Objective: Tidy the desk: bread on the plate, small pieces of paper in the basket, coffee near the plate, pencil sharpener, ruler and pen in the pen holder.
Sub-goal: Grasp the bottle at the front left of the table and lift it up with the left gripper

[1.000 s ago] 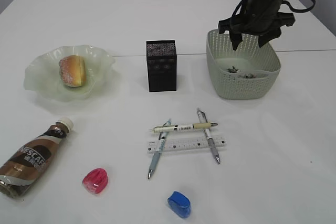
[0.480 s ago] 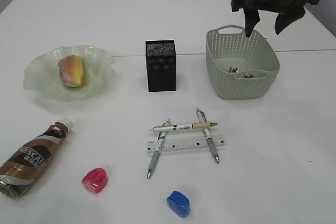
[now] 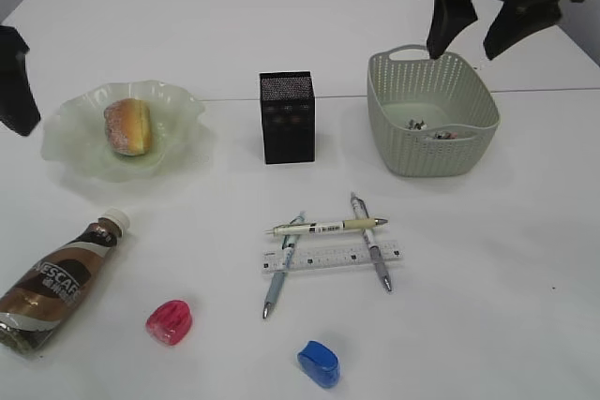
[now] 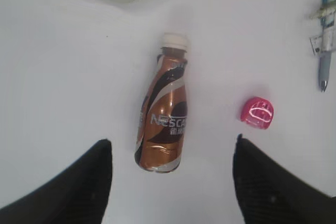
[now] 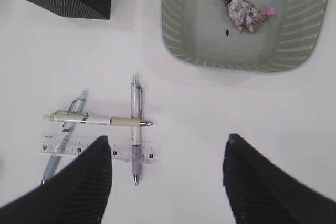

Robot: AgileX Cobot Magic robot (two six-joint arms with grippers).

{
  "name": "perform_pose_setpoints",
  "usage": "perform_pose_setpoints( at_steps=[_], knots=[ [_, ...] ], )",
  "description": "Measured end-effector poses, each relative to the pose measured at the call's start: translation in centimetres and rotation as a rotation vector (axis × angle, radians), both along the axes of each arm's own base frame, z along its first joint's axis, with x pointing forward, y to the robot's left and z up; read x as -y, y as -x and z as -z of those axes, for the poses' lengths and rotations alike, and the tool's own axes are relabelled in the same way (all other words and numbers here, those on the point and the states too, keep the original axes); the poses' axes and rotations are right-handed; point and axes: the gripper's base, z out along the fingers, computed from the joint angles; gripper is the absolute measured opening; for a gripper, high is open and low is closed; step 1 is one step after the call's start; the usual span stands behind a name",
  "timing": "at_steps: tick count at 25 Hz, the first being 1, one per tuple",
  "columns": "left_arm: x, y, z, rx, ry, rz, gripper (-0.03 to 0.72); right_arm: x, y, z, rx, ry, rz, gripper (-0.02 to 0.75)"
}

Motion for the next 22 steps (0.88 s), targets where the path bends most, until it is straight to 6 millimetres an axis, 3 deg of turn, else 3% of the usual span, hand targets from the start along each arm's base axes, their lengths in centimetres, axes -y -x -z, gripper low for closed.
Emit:
perform_pose_setpoints(
  at_steps=[10, 22],
  knots=[
    [0.9, -4.2, 8.4, -0.228, -0.049, 0.023, 0.562, 1.0, 6.5, -5.8, 0.120, -0.066, -0.011, 0.490],
    [1.6, -6.2, 15.3, -0.372, -0.050, 0.014, 0.564, 1.8, 10.3, -9.6, 0.239, -0.087, -0.021, 0.490]
  ],
)
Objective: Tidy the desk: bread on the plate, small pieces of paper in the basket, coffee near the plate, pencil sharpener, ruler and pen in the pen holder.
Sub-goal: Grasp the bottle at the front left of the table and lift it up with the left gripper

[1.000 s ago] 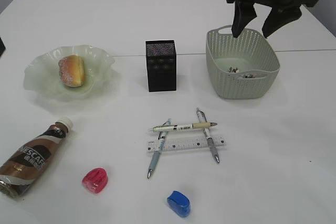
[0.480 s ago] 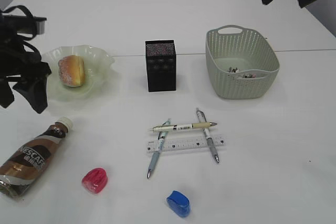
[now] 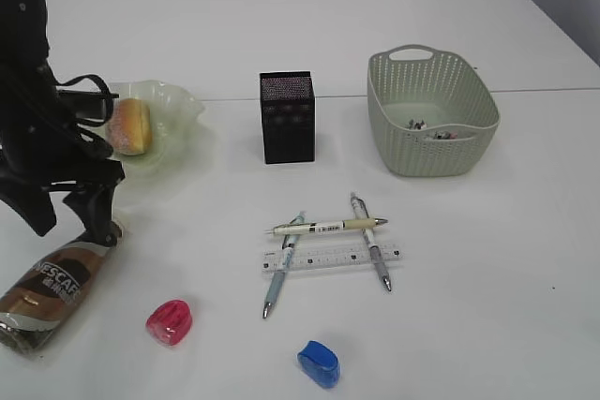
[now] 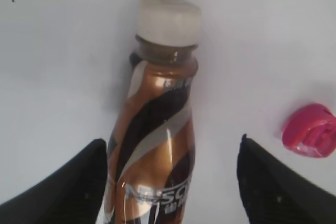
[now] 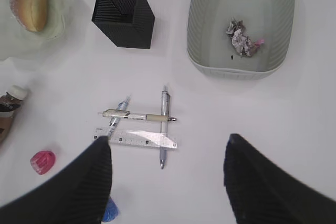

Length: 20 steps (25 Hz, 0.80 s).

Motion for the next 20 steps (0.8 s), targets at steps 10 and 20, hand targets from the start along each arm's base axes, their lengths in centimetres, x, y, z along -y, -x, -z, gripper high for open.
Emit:
perform_pose_setpoints(
  at_steps=[10, 20],
  knots=[
    [-0.1, -0.8, 4.0, -0.047, -0.033, 0.014, 0.564, 0.3, 1.4, -1.1, 0.032, -0.005, -0.002, 0.490],
    [-0.1, -0.9, 6.5, -0.099, -0.050, 0.018, 0.551, 0.4, 1.8, -1.5, 0.047, -0.009, -0.002, 0.486]
  ],
)
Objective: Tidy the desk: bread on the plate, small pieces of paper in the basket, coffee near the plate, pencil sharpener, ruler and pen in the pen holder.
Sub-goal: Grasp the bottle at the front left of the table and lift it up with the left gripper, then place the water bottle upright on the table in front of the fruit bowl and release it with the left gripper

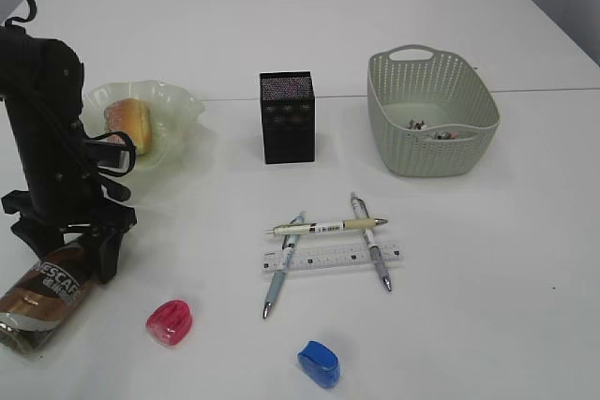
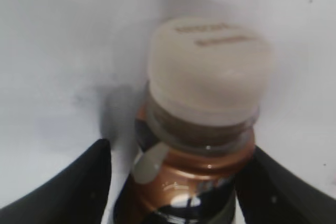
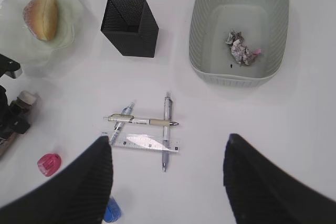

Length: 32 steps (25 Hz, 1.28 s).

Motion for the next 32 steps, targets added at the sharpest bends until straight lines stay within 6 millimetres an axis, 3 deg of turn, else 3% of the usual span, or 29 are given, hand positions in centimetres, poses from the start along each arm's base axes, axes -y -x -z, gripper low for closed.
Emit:
perform_pose_setpoints(
  at_steps=[2, 6, 7, 15, 21, 25, 28, 32],
  knots=[
    [-0.1, 0.0, 0.1, -0.005, -0.006, 0.004, 0.498, 0.0, 0.0, 0.0, 0.000, 0.000, 0.000, 0.486],
    [-0.2, 0.1, 0.1, -0.009, -0.020, 0.015, 0.292, 0.0, 0.0, 0.0, 0.000, 0.000, 0.000, 0.486],
    [-0.2, 0.1, 0.1, -0.010, -0.022, 0.014, 0.269, 0.0, 0.0, 0.0, 0.000, 0.000, 0.000, 0.486],
    [-0.4, 0.3, -0.7, 0.053, -0.021, 0.015, 0.251, 0.0, 0.0, 0.0, 0.000, 0.000, -0.001, 0.488],
    [-1.4, 4.9, -5.3, 0.382, 0.042, 0.003, 0.251, 0.0, 0.0, 0.0, 0.001, 0.002, 0.000, 0.489],
    [-2.3, 9.7, -8.5, 0.780, 0.159, -0.085, 0.251, 0.0, 0.0, 0.0, 0.001, 0.003, -0.001, 0.489],
    [-2.9, 12.0, -10.7, 1.059, 0.231, -0.141, 0.249, 0.0, 0.0, 0.0, 0.002, 0.006, -0.004, 0.489],
    [-3.4, 13.0, -11.8, 1.255, 0.268, -0.169, 0.249, 0.0, 0.0, 0.0, 0.006, 0.014, -0.015, 0.489]
  ],
)
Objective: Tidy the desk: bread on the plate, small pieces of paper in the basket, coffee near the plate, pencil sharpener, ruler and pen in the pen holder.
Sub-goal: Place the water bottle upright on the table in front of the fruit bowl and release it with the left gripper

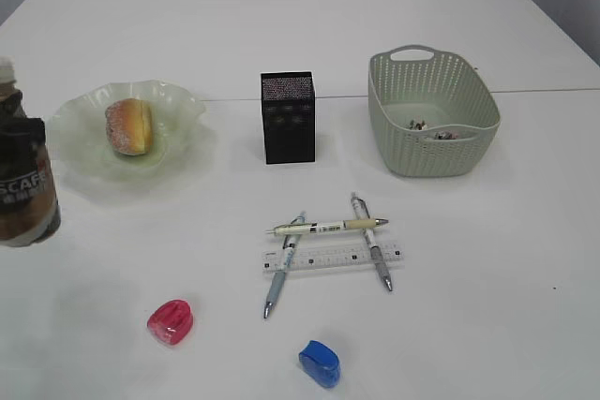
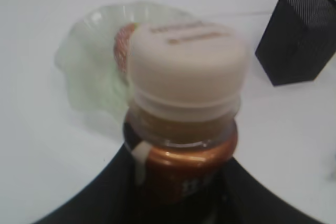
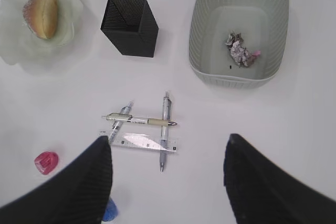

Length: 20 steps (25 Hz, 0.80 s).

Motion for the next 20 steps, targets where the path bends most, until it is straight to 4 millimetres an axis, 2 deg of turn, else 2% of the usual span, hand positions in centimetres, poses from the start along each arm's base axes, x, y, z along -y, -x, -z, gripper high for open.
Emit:
perform_pose_setpoints(
  at_steps=[4, 10, 14, 20],
  knots=[
    [0.1, -1.2, 0.2, 0.104, 0.010, -0.019, 0.248, 0.0, 0.0, 0.0, 0.002, 0.005, -0.006, 0.489],
    [0.2, -3.7, 2.3, 0.229, 0.013, -0.050, 0.248, 0.0, 0.2, -0.2, 0.018, 0.026, -0.034, 0.489],
    [0.2, -4.7, 2.8, 0.375, 0.029, -0.074, 0.248, 0.3, 1.1, -0.9, 0.048, 0.034, -0.041, 0.489],
    [0.6, -5.5, 4.7, 0.410, 0.078, -0.063, 0.248, 0.5, 1.7, -1.4, 0.071, 0.043, -0.045, 0.489]
  ],
)
